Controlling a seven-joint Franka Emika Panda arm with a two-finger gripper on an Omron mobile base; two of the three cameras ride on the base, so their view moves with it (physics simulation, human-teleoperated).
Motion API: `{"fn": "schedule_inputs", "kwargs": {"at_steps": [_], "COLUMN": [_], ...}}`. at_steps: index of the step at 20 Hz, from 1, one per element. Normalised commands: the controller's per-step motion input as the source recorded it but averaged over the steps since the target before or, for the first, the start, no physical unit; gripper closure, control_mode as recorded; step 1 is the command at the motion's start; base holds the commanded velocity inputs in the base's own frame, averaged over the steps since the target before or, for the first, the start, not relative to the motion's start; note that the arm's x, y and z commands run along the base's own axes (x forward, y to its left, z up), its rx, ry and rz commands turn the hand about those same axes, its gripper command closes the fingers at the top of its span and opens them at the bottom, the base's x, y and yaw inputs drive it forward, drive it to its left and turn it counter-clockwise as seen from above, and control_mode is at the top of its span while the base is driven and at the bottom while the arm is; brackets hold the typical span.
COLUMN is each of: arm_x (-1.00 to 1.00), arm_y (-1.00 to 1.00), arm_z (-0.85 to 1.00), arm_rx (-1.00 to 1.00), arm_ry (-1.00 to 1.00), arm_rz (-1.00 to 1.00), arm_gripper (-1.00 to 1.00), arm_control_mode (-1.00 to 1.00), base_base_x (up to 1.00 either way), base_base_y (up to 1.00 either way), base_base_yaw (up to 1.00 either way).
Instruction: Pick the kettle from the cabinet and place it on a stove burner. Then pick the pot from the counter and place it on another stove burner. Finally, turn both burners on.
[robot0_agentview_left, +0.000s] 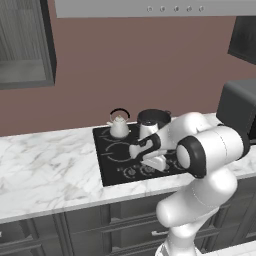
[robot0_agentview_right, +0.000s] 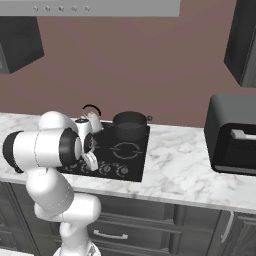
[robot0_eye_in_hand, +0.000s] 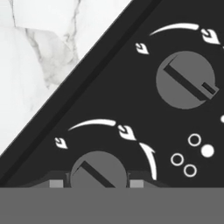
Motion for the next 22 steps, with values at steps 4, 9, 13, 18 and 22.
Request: {"fn": "schedule_inputs", "kwargs": {"at_steps": [4, 9, 13, 18, 22], "arm_x": [-0.09, -0.03, 0.00, -0.01, -0.07], "arm_y": [0.00, 0.01, 0.02, 0.00, 0.00], "arm_z": [-0.08, -0.10, -0.12, -0.14, -0.15], "arm_rx": [0.04, 0.01, 0.00, 0.00, 0.00], "arm_ry": [-0.05, -0.01, 0.00, -0.01, -0.05], "arm_rz": [0.02, 0.05, 0.10, 0.14, 0.16], "arm_gripper": [1.00, 1.00, 1.00, 1.00, 1.00], "arm_control_mode": [-1.00, -1.00, -1.00, -1.00, -1.00], "base_base_x": [0.00, 0.00, 0.00, 0.00, 0.00], "base_base_y": [0.00, 0.00, 0.00, 0.00, 0.00], "base_base_yaw": [0.00, 0.00, 0.00, 0.00, 0.00]}}
